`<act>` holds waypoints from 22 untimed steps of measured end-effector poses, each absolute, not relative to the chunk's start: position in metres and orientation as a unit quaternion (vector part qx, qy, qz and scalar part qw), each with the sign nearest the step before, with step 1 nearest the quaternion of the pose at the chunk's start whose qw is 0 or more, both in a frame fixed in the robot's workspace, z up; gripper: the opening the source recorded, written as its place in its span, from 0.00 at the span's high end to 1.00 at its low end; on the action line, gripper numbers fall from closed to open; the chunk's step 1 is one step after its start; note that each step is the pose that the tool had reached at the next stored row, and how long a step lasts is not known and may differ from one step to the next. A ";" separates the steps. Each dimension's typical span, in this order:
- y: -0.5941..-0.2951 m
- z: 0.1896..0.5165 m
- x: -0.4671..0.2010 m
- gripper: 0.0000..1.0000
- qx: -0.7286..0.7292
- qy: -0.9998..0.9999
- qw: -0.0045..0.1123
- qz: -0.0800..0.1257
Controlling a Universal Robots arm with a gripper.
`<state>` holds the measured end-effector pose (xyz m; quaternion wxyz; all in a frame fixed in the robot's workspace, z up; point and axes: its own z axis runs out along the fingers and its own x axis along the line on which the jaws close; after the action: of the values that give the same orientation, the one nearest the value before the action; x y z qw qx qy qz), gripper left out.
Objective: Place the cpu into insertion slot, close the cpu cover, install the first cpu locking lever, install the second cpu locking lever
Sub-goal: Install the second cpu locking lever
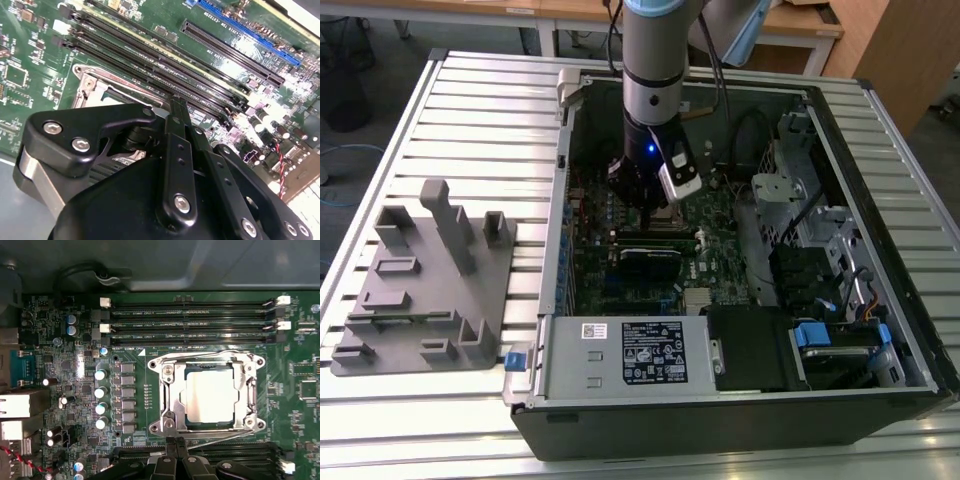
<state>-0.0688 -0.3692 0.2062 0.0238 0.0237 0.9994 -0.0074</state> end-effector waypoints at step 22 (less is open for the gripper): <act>-0.365 0.200 -0.078 0.89 0.024 0.999 0.024 -0.003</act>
<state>-0.0780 -0.3652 0.2004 0.0237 0.0240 0.9994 -0.0031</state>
